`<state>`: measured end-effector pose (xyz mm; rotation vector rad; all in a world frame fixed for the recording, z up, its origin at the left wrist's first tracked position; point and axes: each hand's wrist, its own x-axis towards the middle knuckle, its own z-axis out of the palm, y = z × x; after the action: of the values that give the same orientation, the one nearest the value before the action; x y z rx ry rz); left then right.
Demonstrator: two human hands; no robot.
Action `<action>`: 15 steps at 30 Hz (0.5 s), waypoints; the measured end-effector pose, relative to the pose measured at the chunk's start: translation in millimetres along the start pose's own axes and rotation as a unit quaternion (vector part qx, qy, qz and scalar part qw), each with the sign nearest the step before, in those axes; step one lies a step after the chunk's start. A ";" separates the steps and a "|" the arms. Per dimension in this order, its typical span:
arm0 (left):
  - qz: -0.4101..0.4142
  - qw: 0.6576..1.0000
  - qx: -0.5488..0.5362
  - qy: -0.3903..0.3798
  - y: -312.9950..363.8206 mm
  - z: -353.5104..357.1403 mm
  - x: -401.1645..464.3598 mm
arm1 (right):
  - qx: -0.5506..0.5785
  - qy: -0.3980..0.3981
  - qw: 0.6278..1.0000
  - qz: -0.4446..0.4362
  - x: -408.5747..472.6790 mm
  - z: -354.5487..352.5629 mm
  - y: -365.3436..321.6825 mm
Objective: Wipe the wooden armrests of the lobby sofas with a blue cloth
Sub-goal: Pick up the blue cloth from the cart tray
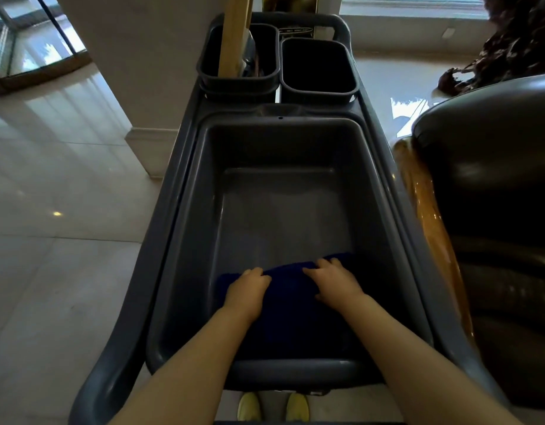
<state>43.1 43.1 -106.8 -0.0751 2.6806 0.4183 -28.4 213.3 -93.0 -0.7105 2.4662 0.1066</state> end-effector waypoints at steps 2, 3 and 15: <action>0.003 1.000 0.002 -0.002 -1.2 -1.3 0.3 | -0.025 0.011 0.999 -0.019 -1.0 -0.4 -0.9; -0.004 1.000 -0.013 -0.010 -3.5 -3.5 0.8 | -0.020 0.010 0.999 -0.026 -1.4 -1.3 -0.7; 0.001 0.971 -0.240 -0.002 -11.3 -103.4 -7.1 | 0.230 0.089 0.969 -0.023 -35.8 -76.9 32.7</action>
<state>9.5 1.0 -17.6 -0.2113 2.5162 1.0566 -58.5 240.8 -11.7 -0.5898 2.5024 -0.5518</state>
